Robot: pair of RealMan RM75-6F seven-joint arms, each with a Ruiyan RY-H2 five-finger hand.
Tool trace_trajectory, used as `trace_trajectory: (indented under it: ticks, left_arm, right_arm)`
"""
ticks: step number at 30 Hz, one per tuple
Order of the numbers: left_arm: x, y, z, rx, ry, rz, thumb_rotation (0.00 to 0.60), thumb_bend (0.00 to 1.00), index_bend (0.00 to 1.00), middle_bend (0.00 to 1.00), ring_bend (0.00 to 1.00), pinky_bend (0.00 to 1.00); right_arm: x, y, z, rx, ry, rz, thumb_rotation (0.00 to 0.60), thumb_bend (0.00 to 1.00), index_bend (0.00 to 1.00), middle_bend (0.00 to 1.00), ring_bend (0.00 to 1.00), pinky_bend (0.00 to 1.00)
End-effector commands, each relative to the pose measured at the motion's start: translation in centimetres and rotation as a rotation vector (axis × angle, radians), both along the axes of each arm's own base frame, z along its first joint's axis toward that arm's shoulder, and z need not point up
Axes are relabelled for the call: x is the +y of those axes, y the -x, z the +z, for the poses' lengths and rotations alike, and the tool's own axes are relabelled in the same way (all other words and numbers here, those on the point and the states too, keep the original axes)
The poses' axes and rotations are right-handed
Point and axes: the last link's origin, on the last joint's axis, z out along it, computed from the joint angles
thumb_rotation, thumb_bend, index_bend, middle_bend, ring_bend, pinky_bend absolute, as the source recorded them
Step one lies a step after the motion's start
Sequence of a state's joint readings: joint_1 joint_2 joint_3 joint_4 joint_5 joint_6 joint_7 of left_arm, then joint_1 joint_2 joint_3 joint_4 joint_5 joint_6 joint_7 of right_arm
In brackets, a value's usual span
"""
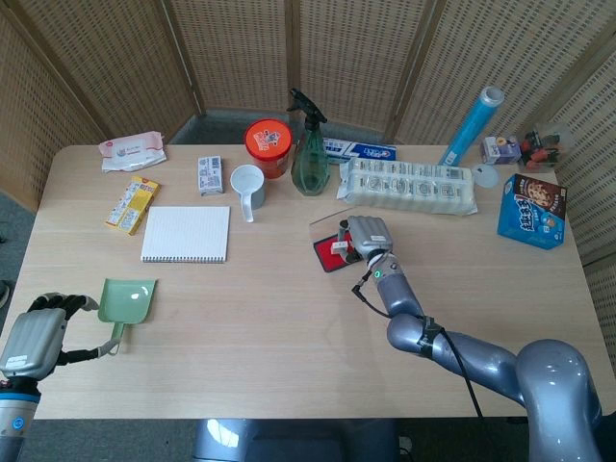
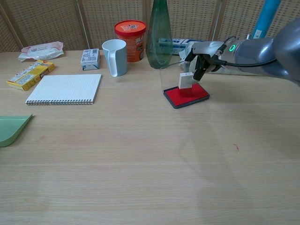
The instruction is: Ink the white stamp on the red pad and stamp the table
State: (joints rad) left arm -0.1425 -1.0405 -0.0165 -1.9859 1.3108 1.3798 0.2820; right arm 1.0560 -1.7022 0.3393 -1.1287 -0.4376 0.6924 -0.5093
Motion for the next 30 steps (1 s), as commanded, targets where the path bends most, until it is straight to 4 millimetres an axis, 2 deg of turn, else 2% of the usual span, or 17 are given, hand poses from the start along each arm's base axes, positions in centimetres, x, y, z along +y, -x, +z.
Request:
trace_trajectory:
  ticks: [1,22,27,30]
  left_arm:
    - [-0.1,0.2,0.0,0.002,0.002,0.006,0.353,0.07,0.37,0.4,0.31,0.18]
    - [-0.2,0.7,-0.2,0.002,0.006,0.017,0.349,0.07,0.37,0.4,0.31,0.18]
    - [-0.2,0.7,-0.2,0.0,0.005,0.017,0.35,0.07,0.37,0.4,0.31,0.18]
    - [-0.2,0.6,-0.3,-0.004,0.008,0.013,0.35,0.07,0.37,0.4,0.31,0.18]
  right_arm:
    - [-0.3,-0.1,-0.6,0.018,-0.011,0.004,0.6,0.4,0.73,1.0,1.0,1.0]
    - [-0.7,1.1,-2.1,0.087,-0.026,-0.007,0.6,0.4,0.73,1.0,1.0,1.0]
    - [-0.8,0.8,-1.6,0.075,-0.012,-0.003,0.6,0.4,0.73,1.0,1.0,1.0]
    - [-1.0,0.1,-0.2,0.051,0.018,0.009,0.6,0.4,0.73,1.0,1.0,1.0]
